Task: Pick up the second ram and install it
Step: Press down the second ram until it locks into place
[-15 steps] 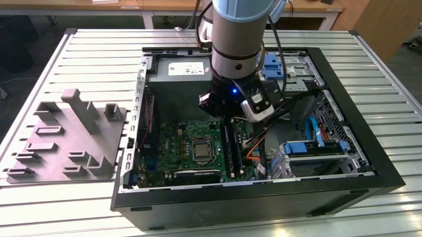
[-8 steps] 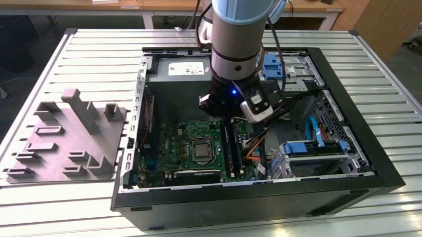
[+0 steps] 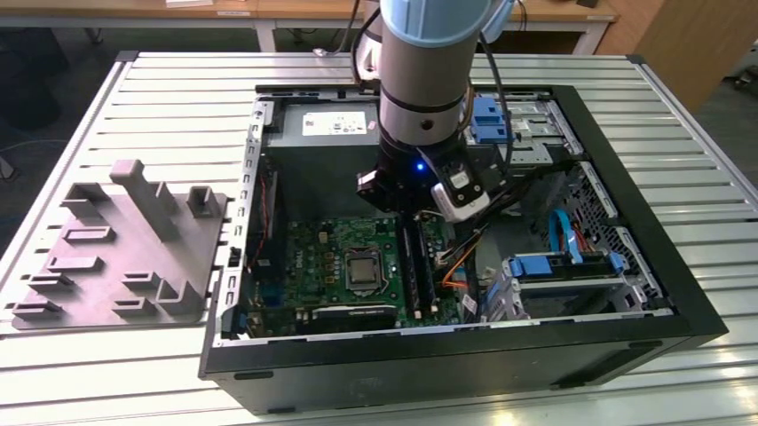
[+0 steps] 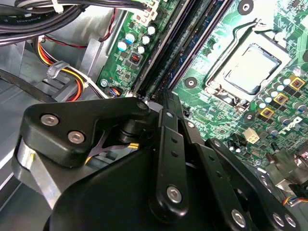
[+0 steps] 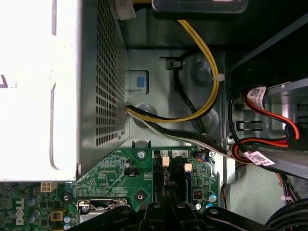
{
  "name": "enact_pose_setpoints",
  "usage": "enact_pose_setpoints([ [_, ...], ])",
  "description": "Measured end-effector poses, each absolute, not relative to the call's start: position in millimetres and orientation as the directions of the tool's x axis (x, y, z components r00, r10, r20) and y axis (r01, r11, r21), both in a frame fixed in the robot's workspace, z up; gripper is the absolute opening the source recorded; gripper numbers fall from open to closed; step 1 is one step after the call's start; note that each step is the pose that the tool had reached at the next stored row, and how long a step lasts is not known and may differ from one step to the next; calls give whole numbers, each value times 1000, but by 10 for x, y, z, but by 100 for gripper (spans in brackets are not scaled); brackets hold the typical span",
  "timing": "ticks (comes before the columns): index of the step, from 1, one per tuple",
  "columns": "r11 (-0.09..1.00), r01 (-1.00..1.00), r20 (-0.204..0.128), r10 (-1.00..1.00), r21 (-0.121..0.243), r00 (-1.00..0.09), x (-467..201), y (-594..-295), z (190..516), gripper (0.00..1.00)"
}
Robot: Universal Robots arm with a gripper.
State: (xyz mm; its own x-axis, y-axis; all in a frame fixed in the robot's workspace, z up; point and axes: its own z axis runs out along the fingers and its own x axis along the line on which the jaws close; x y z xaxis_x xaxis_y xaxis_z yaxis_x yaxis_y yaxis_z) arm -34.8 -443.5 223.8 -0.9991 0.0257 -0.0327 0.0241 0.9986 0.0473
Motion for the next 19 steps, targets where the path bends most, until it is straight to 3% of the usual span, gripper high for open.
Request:
enact_pose_setpoints([
  [19, 999, 24, -33, 26, 47, -999, -349, -4427, 2270, 10],
])
